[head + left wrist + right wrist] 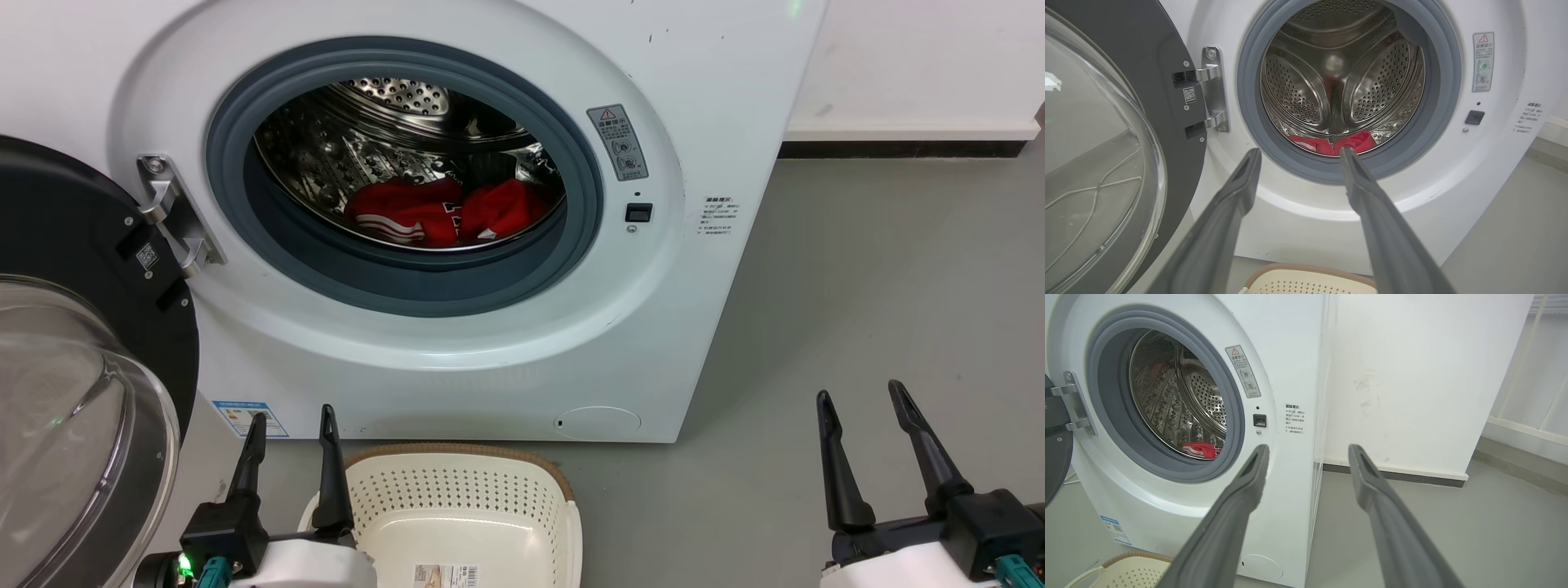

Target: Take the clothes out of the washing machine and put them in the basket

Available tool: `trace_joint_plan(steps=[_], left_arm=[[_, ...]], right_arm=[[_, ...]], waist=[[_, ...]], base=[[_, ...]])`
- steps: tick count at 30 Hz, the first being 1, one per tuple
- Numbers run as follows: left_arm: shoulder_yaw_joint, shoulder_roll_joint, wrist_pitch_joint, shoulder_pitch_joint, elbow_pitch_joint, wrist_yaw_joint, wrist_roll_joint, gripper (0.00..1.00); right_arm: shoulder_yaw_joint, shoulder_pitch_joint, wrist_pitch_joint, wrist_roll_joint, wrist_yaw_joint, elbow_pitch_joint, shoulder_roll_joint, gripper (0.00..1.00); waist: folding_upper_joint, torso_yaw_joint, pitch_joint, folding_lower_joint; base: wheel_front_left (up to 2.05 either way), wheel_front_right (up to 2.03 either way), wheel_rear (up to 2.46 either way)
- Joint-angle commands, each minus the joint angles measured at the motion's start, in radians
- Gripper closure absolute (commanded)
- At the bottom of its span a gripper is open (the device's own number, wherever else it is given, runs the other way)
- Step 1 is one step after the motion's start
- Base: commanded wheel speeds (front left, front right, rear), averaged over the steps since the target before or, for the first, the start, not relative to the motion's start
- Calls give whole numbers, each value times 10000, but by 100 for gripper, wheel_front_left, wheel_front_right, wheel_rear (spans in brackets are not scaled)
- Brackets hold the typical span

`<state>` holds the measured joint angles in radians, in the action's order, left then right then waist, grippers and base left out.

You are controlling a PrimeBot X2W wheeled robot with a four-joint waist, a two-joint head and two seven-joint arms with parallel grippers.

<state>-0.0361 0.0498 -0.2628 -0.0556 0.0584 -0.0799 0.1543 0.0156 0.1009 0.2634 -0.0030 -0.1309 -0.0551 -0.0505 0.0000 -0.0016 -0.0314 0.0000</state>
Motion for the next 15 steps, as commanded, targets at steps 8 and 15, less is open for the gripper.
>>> trace_joint_plan(steps=[8,15], left_arm=[[6,9,-32,-6,66,-22,16,0],[19,9,-31,-14,106,-45,47,0]], right_arm=[[-33,61,21,36,3,54,6,0],[-31,31,21,39,3,92,6,0]], waist=[[0,14,-17,0],[0,3,-5,0]], base=[[0,0,0],[0,0,0]])
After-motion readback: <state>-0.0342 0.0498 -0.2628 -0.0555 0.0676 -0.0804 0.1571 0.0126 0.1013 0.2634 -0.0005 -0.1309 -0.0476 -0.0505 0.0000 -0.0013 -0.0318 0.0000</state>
